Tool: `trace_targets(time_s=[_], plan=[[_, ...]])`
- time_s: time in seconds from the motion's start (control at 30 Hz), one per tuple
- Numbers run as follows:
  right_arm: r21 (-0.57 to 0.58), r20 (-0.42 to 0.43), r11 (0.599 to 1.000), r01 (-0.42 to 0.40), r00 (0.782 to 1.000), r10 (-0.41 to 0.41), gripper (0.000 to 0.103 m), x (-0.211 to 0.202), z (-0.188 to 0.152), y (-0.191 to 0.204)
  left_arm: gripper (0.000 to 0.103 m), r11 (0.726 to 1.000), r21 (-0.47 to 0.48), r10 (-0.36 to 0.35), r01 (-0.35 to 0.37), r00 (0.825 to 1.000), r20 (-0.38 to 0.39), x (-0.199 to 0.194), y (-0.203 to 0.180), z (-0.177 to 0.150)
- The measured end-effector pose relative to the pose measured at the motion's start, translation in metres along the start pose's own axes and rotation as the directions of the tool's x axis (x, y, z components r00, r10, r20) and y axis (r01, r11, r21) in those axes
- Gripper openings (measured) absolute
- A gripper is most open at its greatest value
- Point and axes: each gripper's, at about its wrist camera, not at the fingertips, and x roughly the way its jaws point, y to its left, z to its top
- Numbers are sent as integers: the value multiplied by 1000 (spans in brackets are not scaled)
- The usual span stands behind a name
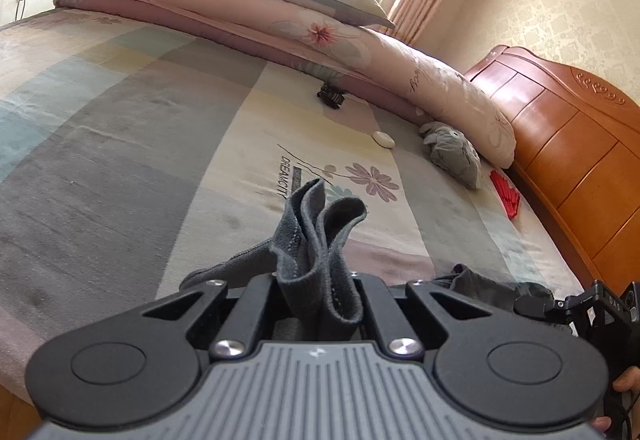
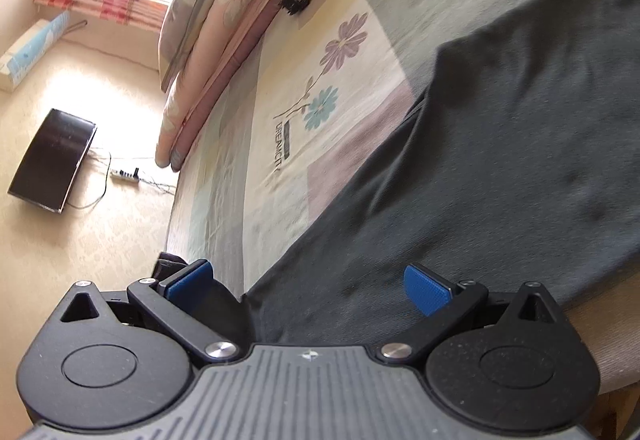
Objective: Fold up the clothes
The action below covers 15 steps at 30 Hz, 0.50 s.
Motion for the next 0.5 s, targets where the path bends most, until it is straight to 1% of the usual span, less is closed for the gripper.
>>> trace_targets(time_s=[0.27, 0.37, 0.43, 0.5], plan=[[37, 32, 999, 15, 999, -16, 103, -10, 7, -16, 3, 998, 61, 15, -10, 996, -84, 42, -25, -21], [41, 33, 999, 26, 999, -27, 103, -11, 8, -19, 4, 995, 103, 27, -16, 994, -110, 53, -33, -30], [44, 34, 998, 34, 999, -35, 103, -12, 8, -22, 5, 993, 113, 30, -15, 991, -130, 59, -34, -35], [50, 35, 998, 40, 999, -42, 103, -12, 8, -24, 5, 995, 104, 22, -6, 988, -152, 63, -32, -39]])
